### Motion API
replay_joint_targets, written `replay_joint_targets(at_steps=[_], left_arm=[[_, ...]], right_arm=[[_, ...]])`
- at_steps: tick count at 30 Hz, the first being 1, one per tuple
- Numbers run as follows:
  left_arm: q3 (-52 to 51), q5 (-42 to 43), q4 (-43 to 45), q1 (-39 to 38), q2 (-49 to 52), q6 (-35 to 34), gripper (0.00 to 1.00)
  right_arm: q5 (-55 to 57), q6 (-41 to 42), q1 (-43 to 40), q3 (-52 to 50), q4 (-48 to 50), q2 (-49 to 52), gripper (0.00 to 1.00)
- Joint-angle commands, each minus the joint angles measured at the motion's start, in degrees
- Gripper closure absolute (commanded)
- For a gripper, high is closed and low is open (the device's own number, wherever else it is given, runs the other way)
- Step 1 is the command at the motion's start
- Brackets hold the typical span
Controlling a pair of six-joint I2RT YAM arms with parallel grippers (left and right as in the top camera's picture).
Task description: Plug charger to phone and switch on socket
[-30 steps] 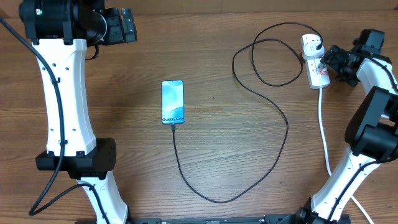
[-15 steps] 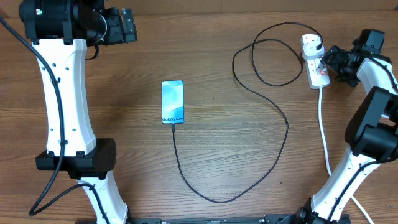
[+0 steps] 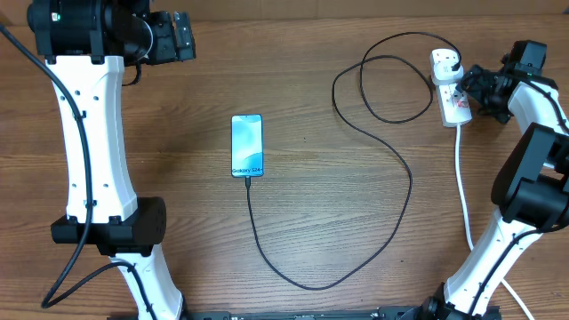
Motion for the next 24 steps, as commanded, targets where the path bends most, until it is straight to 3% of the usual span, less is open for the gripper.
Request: replay_joint_targets(at_steps=[1, 24], left_arm=[[0.7, -0.4, -0.1, 0.3, -1.1, -0.6, 0.0], [0.7, -0.4, -0.1, 0.3, -1.1, -0.5, 0.0]], right_arm=[[-1.8, -1.6, 2.4, -0.1, -1.2, 2.4, 0.02], [3.8, -1.3, 0.0, 3.8, -6.8, -1.0, 0.0]])
